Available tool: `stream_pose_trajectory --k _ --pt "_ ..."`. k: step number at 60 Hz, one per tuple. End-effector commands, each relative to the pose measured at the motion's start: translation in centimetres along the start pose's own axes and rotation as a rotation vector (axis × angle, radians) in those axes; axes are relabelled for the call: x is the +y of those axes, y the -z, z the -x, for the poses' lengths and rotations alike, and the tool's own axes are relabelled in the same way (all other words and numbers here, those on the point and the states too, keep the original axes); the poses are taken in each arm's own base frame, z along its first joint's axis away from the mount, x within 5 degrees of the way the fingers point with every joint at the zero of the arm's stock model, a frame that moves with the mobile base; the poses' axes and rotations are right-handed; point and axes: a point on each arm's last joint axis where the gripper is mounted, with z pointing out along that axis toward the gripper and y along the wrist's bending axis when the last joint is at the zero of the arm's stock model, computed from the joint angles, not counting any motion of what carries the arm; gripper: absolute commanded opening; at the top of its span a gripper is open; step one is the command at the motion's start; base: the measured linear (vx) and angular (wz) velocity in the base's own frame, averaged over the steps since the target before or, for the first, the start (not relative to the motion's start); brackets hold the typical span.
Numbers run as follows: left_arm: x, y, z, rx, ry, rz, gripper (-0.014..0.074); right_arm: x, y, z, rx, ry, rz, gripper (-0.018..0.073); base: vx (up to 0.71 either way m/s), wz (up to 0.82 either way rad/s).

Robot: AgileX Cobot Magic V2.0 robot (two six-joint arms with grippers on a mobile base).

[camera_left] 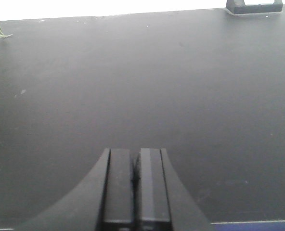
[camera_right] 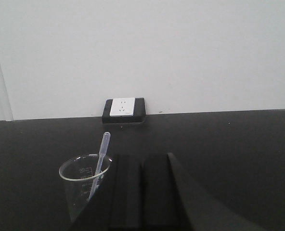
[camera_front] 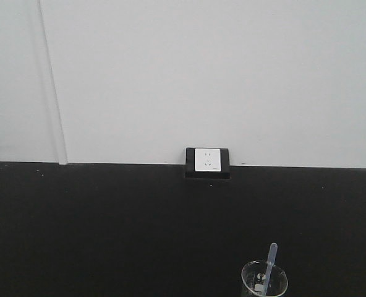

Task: Grab transparent chemical and place on left bench
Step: 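Lower the open right gripper over the dropper bulb in the glass beaker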

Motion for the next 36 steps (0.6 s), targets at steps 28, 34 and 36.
stream_pose_trajectory --k 28,34,36 --pt "0.01 0.13 0.28 -0.081 0.009 0.002 -0.0003 0.07 0.11 0.60 -0.083 0.005 0.008 -0.0008 0.00 0.00" --pt "0.01 0.13 0.28 -0.081 0.009 0.002 -0.0003 0.07 0.11 0.60 -0.083 0.005 0.008 -0.0008 0.00 0.00" --pt "0.01 0.13 0.28 -0.081 0.009 0.002 -0.0003 0.07 0.11 0.60 -0.083 0.005 0.008 -0.0008 0.00 0.00"
